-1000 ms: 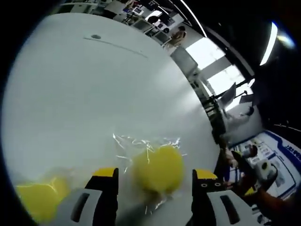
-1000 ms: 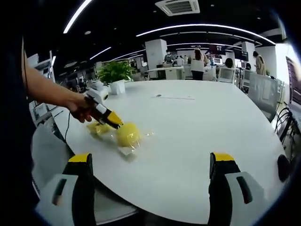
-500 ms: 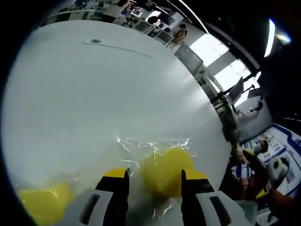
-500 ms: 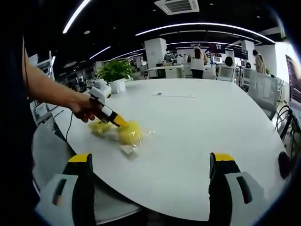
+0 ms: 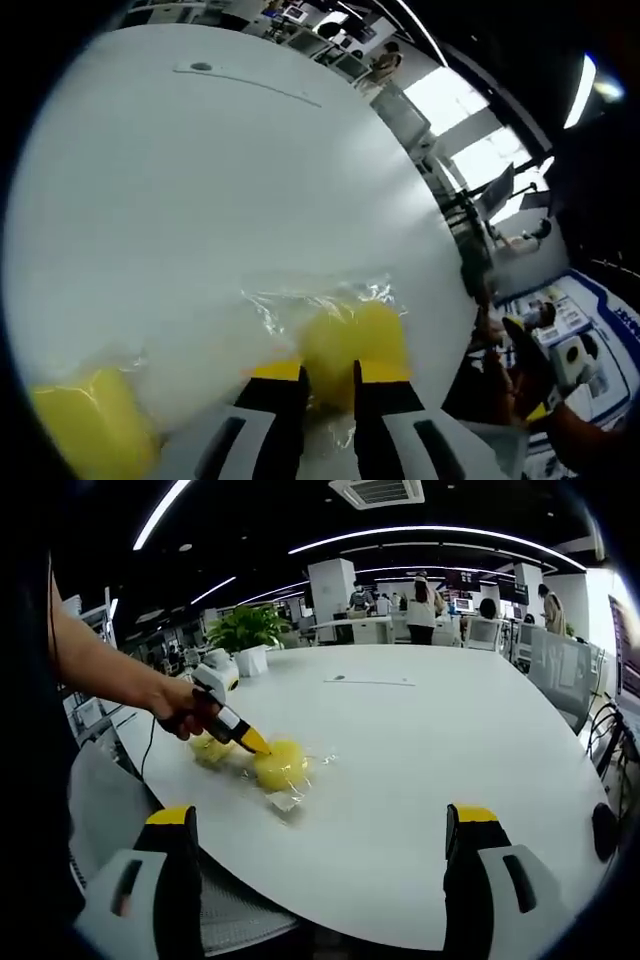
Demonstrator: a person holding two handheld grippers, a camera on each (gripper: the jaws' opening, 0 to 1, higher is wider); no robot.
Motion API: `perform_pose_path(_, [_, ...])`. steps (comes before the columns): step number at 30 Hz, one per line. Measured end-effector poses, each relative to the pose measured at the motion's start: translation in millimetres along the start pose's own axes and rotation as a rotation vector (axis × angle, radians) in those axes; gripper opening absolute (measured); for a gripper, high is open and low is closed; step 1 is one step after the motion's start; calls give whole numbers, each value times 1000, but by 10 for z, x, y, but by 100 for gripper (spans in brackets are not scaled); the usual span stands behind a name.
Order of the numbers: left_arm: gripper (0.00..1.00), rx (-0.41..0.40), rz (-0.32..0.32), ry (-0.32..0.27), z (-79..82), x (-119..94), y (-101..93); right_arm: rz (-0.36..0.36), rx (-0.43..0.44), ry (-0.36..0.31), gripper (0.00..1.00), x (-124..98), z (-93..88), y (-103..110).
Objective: Compare the silicone blocks by pressing each to a similar depth, holding the contact briefly, and releasing to observe deformation and rebound differences across the visible hardness samples.
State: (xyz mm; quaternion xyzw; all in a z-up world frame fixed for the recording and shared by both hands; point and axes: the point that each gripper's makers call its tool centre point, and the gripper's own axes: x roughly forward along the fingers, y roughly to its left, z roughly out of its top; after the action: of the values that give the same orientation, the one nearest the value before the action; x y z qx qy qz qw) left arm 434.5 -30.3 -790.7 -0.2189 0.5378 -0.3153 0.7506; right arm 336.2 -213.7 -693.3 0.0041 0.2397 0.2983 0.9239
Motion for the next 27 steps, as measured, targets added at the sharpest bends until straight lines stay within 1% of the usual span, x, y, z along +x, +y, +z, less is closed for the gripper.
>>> perform_pose_path(2, [10, 8, -10, -7, -3, 8, -15, 0, -1, 2, 97, 1, -1, -7])
perform_pose_path(9, [2, 4, -15, 2, -12, 11, -48, -1, 1, 7, 97, 2, -30, -2])
perform_pose_path(10, [1, -20, -18, -2, -14, 5, -64, -1, 1, 8, 97, 2, -32, 0])
perform_pose_path(11, [0, -26, -18, -7, -12, 5, -70, 0, 1, 8, 97, 0, -32, 7])
perform_pose_path(20, [0, -47, -17, -45, -21, -9, -95, 2, 0, 9, 97, -10, -36, 24])
perform_pose_path(21, [0, -67, -20, -47, -20, -16, -91, 1, 1, 8, 97, -12, -33, 26])
perform_pose_path(27, [0, -56, -24, -60, -20, -25, -127, 0, 0, 9, 97, -28, -27, 37])
